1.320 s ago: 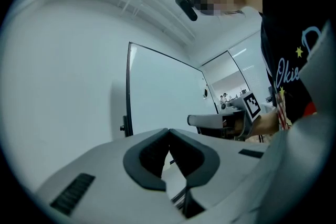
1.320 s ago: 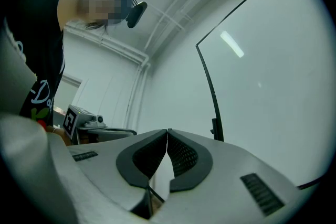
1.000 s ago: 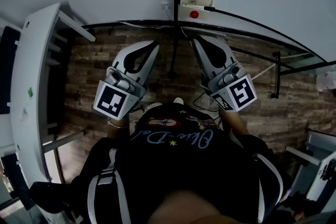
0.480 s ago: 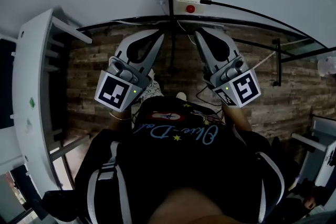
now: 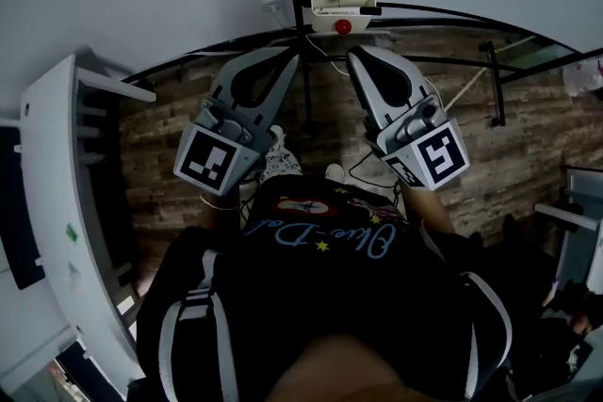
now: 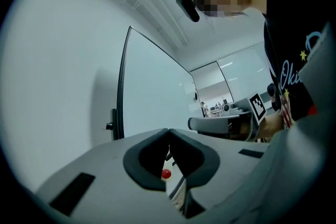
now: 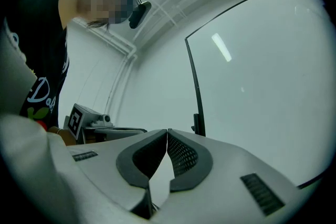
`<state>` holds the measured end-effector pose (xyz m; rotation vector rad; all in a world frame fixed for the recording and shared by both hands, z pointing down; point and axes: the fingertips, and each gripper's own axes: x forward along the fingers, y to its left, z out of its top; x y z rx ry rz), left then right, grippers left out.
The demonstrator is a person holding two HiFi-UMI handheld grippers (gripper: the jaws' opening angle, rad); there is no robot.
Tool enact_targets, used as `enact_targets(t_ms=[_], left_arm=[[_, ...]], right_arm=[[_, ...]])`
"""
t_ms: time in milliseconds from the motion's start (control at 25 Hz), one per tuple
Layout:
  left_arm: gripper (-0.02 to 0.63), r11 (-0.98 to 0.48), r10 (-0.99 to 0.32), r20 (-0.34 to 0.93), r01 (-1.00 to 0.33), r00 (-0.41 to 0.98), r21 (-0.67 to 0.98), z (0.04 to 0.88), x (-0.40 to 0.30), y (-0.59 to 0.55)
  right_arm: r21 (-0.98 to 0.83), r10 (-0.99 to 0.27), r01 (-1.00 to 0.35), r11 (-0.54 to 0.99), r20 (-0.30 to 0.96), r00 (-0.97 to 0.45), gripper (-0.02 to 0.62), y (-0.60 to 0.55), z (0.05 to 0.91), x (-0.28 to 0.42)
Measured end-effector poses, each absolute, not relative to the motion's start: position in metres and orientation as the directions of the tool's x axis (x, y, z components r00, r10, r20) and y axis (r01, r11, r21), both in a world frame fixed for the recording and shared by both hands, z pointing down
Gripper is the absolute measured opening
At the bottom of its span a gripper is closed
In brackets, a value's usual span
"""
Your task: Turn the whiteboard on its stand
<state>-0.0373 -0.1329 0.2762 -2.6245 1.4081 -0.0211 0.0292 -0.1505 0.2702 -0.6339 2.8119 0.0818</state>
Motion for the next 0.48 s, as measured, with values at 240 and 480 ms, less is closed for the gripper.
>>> enact_targets(t_ms=[240, 480], left_arm=[[0.026, -0.600, -0.790, -0.053, -0.788, 0.611, -0.138, 0.280, -0.054, -0.156], [0.026, -0.654, -0.746, -0.053, -0.746, 0.663, -0.126, 0.281, -0.064, -0.181]], right_arm=[[-0.001, -0.466, -0.481, 0.877, -0.244, -0.850, 0.021, -0.165, 0.272, 0.012], [0.008, -0.515, -0.532, 0.847, -0.235, -0.824, 0.023, -0.184, 0.270, -0.001]])
